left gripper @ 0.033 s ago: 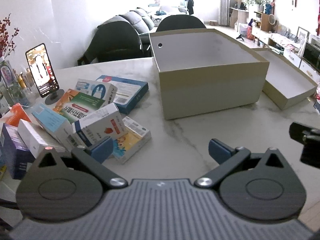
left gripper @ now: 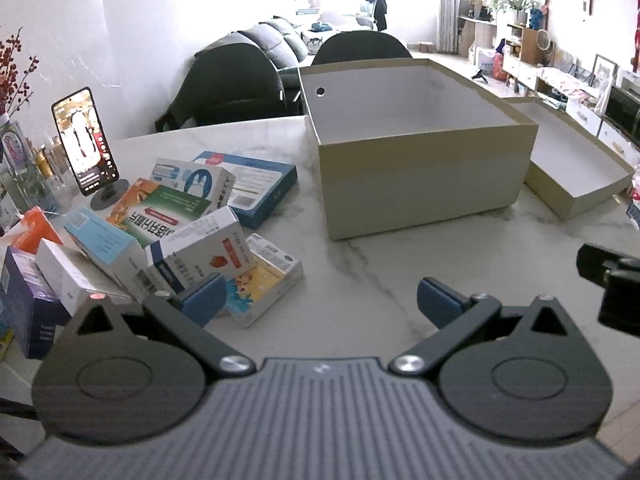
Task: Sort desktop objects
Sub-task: 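Move the left gripper toward the pile of medicine boxes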
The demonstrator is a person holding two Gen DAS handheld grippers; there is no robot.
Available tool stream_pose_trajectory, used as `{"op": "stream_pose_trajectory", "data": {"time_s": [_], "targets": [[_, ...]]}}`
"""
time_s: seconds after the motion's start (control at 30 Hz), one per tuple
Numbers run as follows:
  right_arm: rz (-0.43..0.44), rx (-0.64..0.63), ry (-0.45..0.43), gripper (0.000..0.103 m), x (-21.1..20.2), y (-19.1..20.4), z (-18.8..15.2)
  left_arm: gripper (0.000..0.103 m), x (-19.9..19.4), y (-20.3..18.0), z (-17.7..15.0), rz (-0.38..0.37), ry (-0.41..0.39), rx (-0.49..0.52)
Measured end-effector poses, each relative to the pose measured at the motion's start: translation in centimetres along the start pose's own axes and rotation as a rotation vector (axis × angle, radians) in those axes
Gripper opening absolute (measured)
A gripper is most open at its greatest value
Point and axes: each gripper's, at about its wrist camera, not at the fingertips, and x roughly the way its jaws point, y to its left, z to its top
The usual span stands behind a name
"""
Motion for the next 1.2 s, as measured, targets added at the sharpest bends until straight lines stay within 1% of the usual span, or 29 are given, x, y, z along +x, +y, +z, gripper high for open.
{"op": "stream_pose_trajectory", "data": {"time_s": [0.3, 0.47, 0.93, 1.1, 1.2], "targets": [[0.023, 0.024, 0.012, 0.103, -0.1, 0.2, 0.2, 0.103, -0.5, 1.0, 0.0, -0.006, -0.009, -0.021], [0.036, 0.037, 0.018, 0.103, -0.2, 0.4, 0.2, 0.103, -0.1, 1.5, -0.1, -0.012, -0.005, -0.010], [0.052, 0.027, 0.037, 0.103, 0.1, 1.0, 0.4, 0.103, -0.5, 2.2, 0.3, -0.007, -0.029, 0.003], [0.057, 0.022, 0.045, 0.103, 0.4, 1.4, 0.5, 0.103, -0.5, 3.0, 0.4, 0.007, -0.035, -0.011], [0.063, 0.019, 0.043, 0.103, 0.4, 1.5, 0.5, 0.103, -0.6, 3.8, 0.3, 0.003, -0.044, -0.024]]}}
